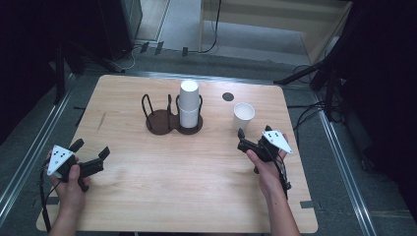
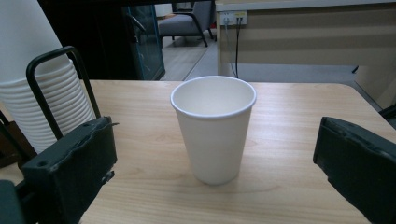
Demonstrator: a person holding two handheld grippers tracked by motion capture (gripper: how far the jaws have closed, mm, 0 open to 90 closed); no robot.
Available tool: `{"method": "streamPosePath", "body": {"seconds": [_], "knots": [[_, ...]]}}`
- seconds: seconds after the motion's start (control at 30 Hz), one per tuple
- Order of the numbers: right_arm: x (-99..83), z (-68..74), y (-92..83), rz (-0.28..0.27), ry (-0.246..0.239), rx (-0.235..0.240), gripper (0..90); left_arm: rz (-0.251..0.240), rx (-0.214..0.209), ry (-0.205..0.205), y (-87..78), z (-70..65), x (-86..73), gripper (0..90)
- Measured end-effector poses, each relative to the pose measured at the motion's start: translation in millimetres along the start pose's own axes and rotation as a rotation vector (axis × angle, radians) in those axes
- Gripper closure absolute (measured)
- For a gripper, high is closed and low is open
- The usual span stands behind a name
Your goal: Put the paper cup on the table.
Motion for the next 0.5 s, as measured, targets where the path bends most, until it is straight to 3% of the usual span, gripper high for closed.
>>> {"method": "streamPosePath", "body": {"seconds": [0.5], "knots": [[-16.0, -18.5, -37.5, -0.002, 0.026, -0.04, 0.0, 0.0, 0.001, 0.001, -0.1, -0.1, 0.0, 0.5]]}}
Point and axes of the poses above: each handheld gripper's, and its own axes: y roughly forward along the jaws, x roughly out of its top, z roughly to its left, the point moved 1 cm from there along y, roughly forward along the jaws, and after that the axes turned 6 degrees about x, right-handed, at the moved point
